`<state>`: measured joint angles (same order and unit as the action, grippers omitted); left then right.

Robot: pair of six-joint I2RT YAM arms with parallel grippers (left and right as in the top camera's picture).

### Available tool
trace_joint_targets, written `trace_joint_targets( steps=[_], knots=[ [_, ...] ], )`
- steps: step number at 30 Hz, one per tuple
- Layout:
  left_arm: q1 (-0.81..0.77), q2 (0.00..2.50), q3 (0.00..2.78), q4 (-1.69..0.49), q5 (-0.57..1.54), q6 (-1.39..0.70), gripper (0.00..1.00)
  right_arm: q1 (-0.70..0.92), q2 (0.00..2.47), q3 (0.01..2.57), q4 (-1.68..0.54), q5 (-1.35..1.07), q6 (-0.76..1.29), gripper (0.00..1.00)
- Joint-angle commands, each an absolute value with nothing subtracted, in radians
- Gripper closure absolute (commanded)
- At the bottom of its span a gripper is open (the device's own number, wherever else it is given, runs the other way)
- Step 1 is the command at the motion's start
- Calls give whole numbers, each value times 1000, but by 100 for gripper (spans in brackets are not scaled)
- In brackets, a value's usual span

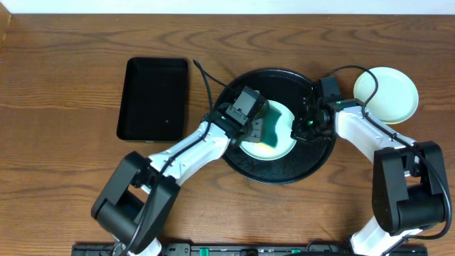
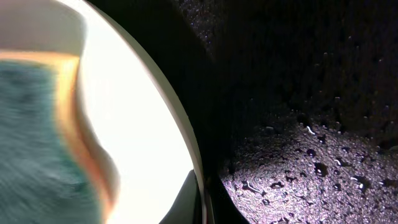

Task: Clean dirty plates on tray and stack at the side
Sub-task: 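Carry the sponge with the left gripper onto the remaining green plate, then hold the green plate with the right gripper and scrub it with the sponge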

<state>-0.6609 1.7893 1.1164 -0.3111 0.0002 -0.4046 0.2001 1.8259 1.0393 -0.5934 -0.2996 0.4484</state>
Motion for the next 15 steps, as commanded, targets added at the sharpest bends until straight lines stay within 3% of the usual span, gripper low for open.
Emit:
trace_joint_targets(
  steps=[1,7,15],
  knots=[
    [-656,1701,1131,-344,-219,-352,47,200,1837,1040,-595,-315,455,99],
    [-656,1576,1131,-361,-190,-352,47,200,1837,1040,-596,-316,455,99],
    [-656,1600,1130,-339,47,-352,51,200,1837,1040,-598,-315,455,99]
  ],
)
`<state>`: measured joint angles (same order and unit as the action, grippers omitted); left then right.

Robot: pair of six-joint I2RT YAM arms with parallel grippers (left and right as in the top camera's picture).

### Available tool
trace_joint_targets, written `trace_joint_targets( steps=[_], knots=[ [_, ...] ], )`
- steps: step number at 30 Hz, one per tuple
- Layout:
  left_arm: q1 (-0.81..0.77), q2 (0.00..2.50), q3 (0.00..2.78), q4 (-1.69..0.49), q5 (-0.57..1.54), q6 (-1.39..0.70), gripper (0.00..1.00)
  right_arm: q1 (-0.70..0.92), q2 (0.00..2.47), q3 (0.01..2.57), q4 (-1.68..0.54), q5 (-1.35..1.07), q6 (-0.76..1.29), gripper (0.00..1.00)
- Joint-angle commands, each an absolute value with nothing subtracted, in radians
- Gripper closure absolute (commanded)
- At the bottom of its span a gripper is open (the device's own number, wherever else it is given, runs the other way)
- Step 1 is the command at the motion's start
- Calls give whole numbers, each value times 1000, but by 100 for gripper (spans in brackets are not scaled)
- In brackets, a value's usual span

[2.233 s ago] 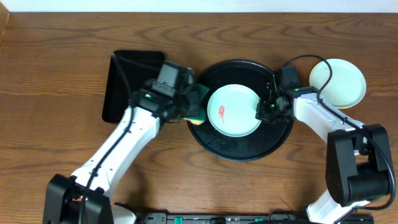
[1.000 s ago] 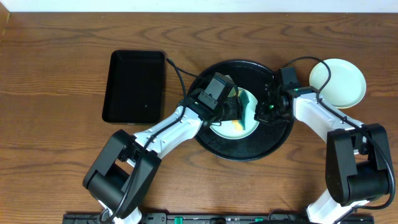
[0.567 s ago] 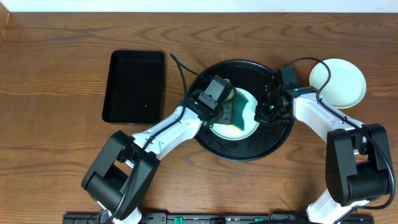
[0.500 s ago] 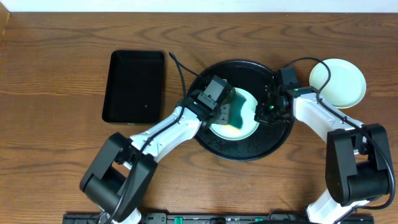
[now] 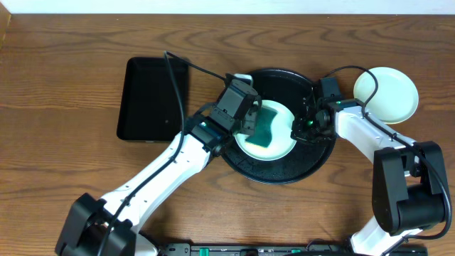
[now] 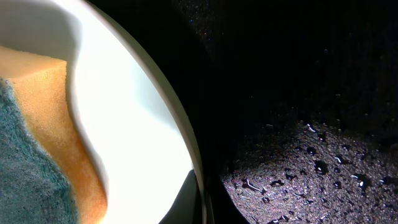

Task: Clean dirty plates on tray and stack at the side
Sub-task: 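Hold the green plate with the right gripper and scrub it with the sponge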

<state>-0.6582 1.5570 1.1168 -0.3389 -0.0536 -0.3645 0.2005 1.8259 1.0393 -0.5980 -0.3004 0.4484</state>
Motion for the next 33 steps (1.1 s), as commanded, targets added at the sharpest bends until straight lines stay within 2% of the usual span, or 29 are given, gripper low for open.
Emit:
trace_joint_targets(
  steps=[1,10,17,22,33],
  knots=[
    [-658,1620,1130,-335,58,-352,51,200,1837,1040,-598,-316,455,99],
    [-664,1815,1130,-225,143,-352,51,200,1837,1040,-598,-315,447,99],
    [-683,1856,1130,-219,147,-352,51,200,1837,1040,-595,-315,437,99],
    [-703,1857,1130,-218,142,-350,58,200,1837,1040,-595,-315,437,99],
    [-705,1852,1130,-242,-78,-276,57,200,1837,1040,-615,-315,410,99]
  ],
)
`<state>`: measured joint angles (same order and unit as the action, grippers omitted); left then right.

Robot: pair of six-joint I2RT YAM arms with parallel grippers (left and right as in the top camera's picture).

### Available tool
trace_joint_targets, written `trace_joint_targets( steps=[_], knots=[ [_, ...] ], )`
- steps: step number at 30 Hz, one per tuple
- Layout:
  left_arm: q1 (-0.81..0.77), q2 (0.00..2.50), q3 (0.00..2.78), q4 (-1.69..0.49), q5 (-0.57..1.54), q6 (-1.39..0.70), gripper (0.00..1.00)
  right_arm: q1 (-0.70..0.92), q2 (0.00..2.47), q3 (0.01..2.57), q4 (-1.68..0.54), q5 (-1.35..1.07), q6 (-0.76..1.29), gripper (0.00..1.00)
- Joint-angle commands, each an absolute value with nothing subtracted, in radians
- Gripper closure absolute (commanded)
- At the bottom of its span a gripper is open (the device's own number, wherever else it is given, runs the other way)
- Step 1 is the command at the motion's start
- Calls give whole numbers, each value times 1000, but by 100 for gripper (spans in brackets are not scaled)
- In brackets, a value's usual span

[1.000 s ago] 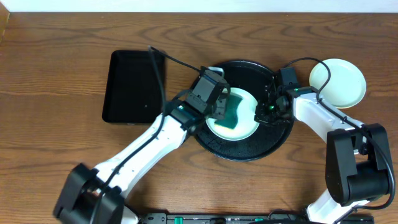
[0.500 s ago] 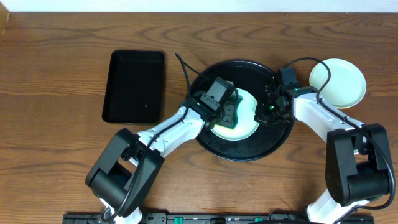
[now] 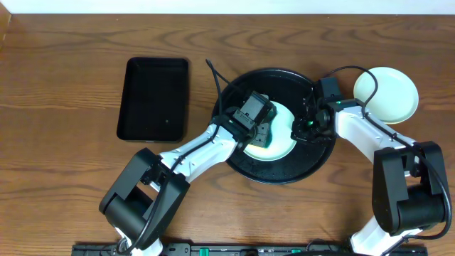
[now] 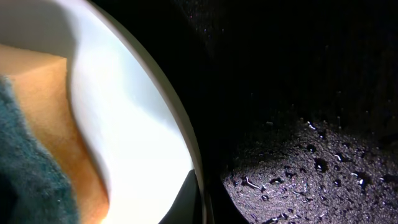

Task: Clean dirty plates on tray and stack at the side
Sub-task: 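Hold the green plate with the right gripper and scrub it with the sponge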

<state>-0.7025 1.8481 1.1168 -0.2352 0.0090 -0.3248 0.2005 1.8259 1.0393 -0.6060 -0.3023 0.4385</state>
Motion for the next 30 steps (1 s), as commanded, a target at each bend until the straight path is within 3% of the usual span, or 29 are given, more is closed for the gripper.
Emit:
trace_joint_targets(
  steps=[1,30],
  knots=[
    [-705,1851,1130,-242,-80,-268,57,200,1837,1040,-617,-314,410,99],
    [-769,1811,1129,-274,-83,-215,57,200,1837,1040,-627,-292,410,99]
  ],
)
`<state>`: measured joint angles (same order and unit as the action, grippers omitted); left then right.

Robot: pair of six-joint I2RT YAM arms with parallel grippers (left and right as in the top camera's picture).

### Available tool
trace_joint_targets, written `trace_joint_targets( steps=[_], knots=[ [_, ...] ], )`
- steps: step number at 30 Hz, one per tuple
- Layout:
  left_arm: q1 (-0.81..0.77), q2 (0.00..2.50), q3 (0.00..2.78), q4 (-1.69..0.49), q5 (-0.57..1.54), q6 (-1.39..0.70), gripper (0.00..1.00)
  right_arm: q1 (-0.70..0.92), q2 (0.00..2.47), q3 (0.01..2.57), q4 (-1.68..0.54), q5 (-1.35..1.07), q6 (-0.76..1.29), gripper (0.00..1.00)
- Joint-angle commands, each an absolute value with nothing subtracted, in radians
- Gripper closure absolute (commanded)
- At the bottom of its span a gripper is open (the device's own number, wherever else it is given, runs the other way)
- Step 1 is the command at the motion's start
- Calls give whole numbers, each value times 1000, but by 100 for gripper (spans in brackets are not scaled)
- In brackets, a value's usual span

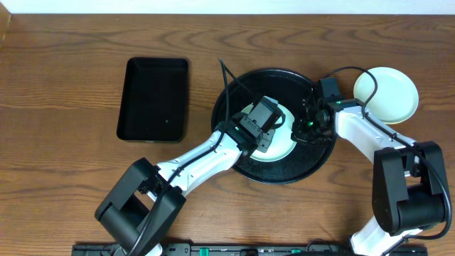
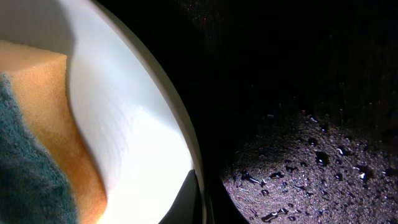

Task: Clean dirty plates on tray and stack at the side
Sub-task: 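Hold the green plate with the right gripper and scrub it with the sponge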

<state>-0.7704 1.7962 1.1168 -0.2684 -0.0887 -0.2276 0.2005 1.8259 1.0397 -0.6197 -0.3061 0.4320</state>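
Note:
A pale plate (image 1: 286,142) lies in the round black tray (image 1: 284,174). My left gripper (image 1: 263,134) is down over the plate's middle, shut on the sponge (image 2: 37,140). The sponge is orange with a green scouring face and rests on the plate's inside. My right gripper (image 1: 306,129) is shut on the plate's right rim. One dark fingertip (image 2: 186,200) lies on the inner side of the rim (image 2: 180,118). A clean plate (image 1: 386,94) sits on the table to the right of the tray.
The round tray's floor (image 2: 311,174) is wet with droplets. A black rectangular tray (image 1: 153,99) stands at the left. The left arm's cable arches over the round tray's far left rim.
My left gripper with the sponge has shifted a little to the right and nearer across the plate. The right gripper holds the rim as before.
The left gripper held the sponge on the plate's left part, then at its far-left edge, then nearer the middle, and now over the middle. Throughout, the right gripper stayed shut on the plate's right rim and the plate stayed in the tray.

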Motion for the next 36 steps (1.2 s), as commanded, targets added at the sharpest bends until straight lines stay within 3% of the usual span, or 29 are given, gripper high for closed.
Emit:
trace_joint_targets(
  steps=[1,34,36],
  knots=[
    [-770,1811,1129,-274,-66,-215,57,200,1837,1040,-627,-292,410,99],
    [-770,1905,1128,-213,-34,-248,58,200,1837,1040,-628,-288,403,99],
    [-770,1906,1128,-209,-34,-248,68,200,1837,1040,-628,-288,403,99]
  ],
)
